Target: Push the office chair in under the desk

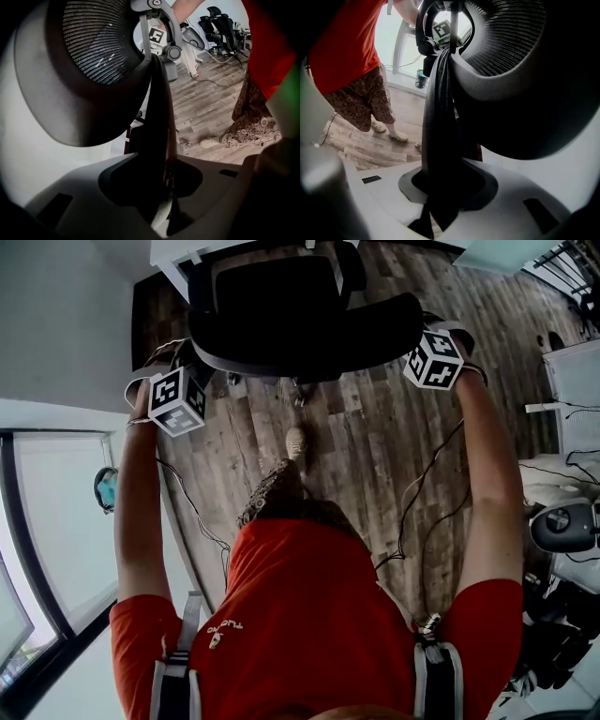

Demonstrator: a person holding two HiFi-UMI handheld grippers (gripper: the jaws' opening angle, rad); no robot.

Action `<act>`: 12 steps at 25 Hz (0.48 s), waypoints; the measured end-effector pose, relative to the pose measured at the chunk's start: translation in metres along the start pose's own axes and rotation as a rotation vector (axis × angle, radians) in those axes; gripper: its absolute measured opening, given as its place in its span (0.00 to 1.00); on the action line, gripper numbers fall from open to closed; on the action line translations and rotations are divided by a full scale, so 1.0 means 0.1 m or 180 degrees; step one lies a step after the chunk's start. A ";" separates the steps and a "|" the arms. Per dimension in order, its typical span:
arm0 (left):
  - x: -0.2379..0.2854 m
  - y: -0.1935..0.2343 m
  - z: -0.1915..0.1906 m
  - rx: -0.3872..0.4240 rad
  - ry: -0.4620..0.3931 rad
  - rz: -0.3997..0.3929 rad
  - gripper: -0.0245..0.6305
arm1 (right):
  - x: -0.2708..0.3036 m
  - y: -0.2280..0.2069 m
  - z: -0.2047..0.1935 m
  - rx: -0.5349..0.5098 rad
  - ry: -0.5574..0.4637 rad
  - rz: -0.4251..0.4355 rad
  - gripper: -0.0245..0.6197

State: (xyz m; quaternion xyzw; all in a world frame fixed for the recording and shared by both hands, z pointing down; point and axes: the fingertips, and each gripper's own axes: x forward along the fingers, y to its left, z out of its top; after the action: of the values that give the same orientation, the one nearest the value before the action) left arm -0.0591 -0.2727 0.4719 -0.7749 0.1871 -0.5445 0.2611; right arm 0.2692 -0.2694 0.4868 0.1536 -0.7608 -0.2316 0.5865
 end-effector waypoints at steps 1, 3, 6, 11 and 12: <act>0.04 0.03 0.02 -0.0008 -0.0002 0.0007 0.25 | 0.01 -0.07 -0.01 -0.0024 -0.0017 -0.0007 0.22; 0.10 0.12 0.07 -0.0031 -0.0010 0.0031 0.25 | 0.05 -0.21 -0.06 -0.0061 -0.0039 -0.0007 0.22; 0.21 0.27 0.12 -0.0051 0.0020 0.0044 0.24 | 0.13 -0.39 -0.17 -0.0074 -0.0063 0.0004 0.22; 0.42 0.53 0.17 -0.0122 0.0076 0.0005 0.24 | 0.28 -0.73 -0.32 -0.0130 -0.0101 0.0013 0.22; 0.46 0.59 0.17 -0.0136 0.0081 -0.0003 0.24 | 0.31 -0.80 -0.34 -0.0139 -0.0113 0.0015 0.22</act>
State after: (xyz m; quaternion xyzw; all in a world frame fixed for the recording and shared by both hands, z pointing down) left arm -0.0280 -0.3421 0.4659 -0.7733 0.2016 -0.5503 0.2418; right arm 0.2910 -0.3587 0.4772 0.1348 -0.7661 -0.2495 0.5768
